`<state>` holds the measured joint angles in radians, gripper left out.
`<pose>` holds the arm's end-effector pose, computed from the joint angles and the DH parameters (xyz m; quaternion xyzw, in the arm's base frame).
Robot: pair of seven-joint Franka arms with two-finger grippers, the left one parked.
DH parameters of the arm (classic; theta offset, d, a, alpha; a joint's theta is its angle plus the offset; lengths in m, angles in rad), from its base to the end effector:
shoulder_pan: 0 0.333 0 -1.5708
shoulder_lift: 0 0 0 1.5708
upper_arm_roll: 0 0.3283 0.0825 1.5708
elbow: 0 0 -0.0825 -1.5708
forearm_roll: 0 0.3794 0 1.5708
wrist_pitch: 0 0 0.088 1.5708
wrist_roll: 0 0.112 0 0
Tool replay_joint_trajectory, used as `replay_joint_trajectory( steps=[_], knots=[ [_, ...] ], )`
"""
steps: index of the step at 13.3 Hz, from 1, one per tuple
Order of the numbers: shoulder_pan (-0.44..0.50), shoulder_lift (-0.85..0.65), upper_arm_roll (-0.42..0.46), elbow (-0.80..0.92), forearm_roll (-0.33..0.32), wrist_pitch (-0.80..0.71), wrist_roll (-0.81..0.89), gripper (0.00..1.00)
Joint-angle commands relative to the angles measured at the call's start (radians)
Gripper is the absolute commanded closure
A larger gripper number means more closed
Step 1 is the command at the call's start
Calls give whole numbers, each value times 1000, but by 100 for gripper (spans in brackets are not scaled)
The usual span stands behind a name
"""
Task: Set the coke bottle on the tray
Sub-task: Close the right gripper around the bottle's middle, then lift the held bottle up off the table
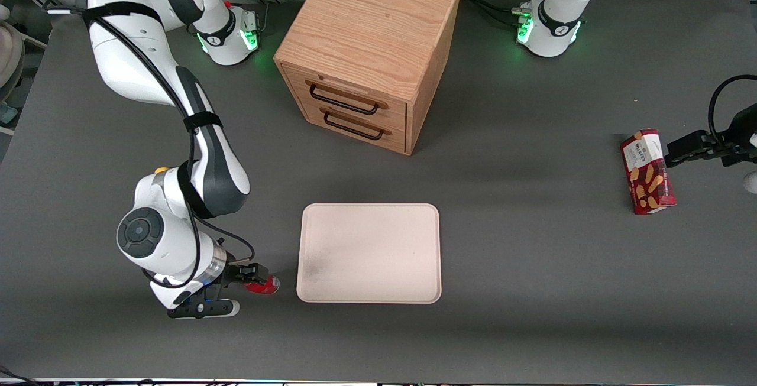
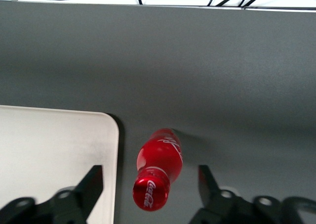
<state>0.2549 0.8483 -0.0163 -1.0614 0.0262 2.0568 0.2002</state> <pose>0.7657 0.1924 0.3420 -0.9971 -0.0171 -0.0704 0.0220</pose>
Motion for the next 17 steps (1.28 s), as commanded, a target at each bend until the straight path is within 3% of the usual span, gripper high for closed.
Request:
replay_joint_trajectory(
  steps=[1,4,6,15,17],
  knots=[
    [1,-6,-2,-6,-3,9,-19,58],
    [3,-6,-1,-6,-5,6,-18,88],
    [3,-11,-1,-5,-11,0,-16,99],
    [-2,-181,1,5,-12,-268,-19,100],
    [-6,-244,1,4,-41,-341,-34,100]
  ],
)
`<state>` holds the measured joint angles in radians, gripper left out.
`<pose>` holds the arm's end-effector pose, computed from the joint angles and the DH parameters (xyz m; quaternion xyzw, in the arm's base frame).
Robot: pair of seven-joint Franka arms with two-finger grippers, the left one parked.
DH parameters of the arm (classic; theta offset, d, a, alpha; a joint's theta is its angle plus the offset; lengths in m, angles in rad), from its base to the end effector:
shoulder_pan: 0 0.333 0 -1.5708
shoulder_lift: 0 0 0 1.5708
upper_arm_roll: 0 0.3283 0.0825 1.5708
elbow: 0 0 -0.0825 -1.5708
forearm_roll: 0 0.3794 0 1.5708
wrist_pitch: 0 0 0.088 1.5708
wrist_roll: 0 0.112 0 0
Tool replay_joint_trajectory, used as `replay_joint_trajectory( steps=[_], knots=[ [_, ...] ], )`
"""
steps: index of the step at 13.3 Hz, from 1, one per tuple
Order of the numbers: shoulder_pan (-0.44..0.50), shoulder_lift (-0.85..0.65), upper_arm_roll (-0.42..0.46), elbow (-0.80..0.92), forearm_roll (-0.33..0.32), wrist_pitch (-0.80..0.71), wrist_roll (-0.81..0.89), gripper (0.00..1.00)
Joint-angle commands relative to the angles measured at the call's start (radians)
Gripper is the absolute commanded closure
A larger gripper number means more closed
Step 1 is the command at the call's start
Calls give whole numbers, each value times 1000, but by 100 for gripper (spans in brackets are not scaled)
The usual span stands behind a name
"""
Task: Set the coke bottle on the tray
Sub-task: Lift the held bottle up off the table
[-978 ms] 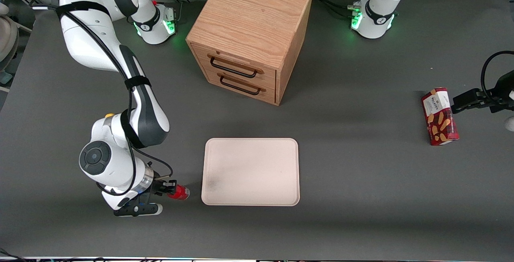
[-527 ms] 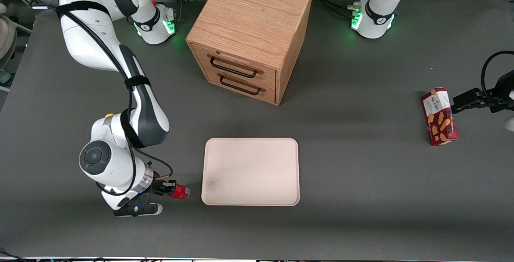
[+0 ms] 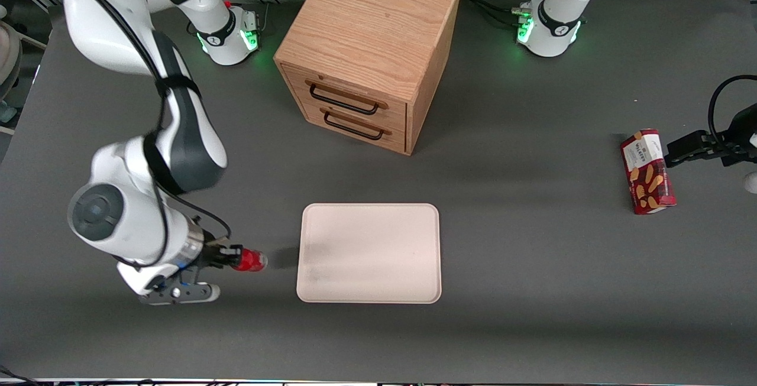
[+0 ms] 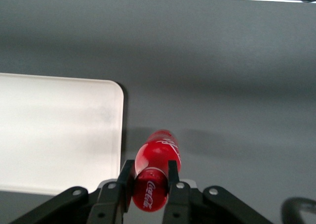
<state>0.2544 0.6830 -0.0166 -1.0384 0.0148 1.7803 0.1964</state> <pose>0.7306 0.1827 0.4536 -0.9993 -0.0214 -0.0283 0.0084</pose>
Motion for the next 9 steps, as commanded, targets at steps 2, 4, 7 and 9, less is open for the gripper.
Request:
replay_joint_trajectory(
  steps=[2,4,7,9],
  knots=[
    [-7,-144,1,-19,-55,-137,-64,100],
    [-18,-206,4,-19,-62,-211,-84,100],
    [-23,-252,7,-19,-59,-265,-89,100],
    [-17,-253,7,-20,-56,-265,-88,100]
  ],
)
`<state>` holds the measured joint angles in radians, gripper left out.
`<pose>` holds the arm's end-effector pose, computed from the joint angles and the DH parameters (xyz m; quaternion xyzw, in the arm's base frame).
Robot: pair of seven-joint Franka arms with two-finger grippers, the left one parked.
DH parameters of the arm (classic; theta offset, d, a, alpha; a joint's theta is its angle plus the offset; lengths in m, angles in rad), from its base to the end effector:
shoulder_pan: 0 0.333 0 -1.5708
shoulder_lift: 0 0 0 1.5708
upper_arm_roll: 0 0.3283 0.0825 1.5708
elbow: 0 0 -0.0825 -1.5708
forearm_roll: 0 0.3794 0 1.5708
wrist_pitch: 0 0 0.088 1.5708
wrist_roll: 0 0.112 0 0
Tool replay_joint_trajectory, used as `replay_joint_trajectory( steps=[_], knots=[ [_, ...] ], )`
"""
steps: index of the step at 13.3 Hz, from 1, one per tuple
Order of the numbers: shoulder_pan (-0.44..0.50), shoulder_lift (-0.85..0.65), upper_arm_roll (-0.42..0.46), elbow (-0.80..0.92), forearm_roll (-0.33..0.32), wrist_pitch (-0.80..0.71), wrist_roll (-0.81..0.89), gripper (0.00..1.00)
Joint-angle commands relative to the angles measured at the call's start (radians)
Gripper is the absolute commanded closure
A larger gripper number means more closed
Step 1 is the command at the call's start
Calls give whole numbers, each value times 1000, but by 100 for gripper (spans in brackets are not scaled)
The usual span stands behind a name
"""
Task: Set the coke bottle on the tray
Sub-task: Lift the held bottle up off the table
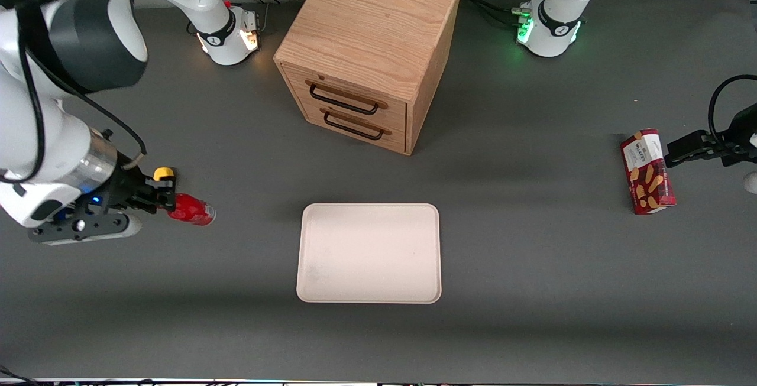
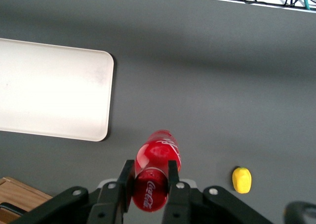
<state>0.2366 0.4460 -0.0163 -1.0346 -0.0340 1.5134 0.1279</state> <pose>0.6619 0.1472 0.6010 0.9986 0.0458 0.0197 0.0173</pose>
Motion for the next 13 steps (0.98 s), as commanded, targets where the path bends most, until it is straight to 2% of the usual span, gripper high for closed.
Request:
replay_joint_trajectory(
  steps=[1,4,10,13],
  knots=[
    [7,-21,7,-22,-4,2,-17,100],
    [62,-27,7,-15,-3,2,30,100],
    [210,6,1,25,14,31,310,100],
    [227,22,-4,25,22,70,332,100]
  ],
)
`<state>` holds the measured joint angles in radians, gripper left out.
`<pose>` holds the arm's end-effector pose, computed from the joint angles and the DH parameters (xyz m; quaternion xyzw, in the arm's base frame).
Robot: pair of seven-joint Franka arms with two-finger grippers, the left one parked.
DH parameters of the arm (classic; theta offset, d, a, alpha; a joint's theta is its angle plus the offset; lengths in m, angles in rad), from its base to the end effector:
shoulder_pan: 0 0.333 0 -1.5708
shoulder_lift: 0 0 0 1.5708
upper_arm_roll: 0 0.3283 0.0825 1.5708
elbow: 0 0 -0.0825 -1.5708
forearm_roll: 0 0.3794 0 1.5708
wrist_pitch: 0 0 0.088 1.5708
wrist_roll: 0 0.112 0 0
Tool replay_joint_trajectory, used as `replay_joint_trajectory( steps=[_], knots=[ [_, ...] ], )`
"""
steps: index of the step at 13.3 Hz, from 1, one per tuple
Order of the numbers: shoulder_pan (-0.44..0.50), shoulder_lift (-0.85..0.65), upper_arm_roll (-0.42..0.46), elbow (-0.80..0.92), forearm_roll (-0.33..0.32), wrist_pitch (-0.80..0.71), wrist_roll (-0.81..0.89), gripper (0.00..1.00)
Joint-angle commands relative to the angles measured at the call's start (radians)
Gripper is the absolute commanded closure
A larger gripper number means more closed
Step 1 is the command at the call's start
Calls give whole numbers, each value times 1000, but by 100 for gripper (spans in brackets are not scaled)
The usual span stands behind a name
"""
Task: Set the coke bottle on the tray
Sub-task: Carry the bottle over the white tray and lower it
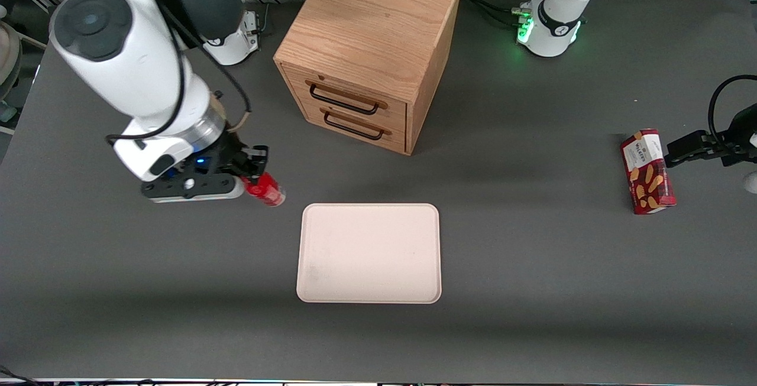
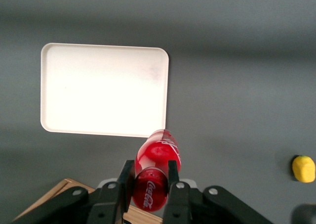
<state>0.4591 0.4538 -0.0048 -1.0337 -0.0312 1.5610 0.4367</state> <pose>0.6169 0.2984 0.6005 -0.9992 -0.0083 -0.0403 0.0008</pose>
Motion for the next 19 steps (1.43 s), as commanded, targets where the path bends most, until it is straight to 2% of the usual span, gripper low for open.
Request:
replay_joint_trajectory(
  steps=[1,11,19],
  knots=[
    [4,25,-15,24,25,37,23,100],
    [-10,246,-17,6,42,319,11,100],
    [-30,332,-15,-31,43,479,8,100]
  ],
)
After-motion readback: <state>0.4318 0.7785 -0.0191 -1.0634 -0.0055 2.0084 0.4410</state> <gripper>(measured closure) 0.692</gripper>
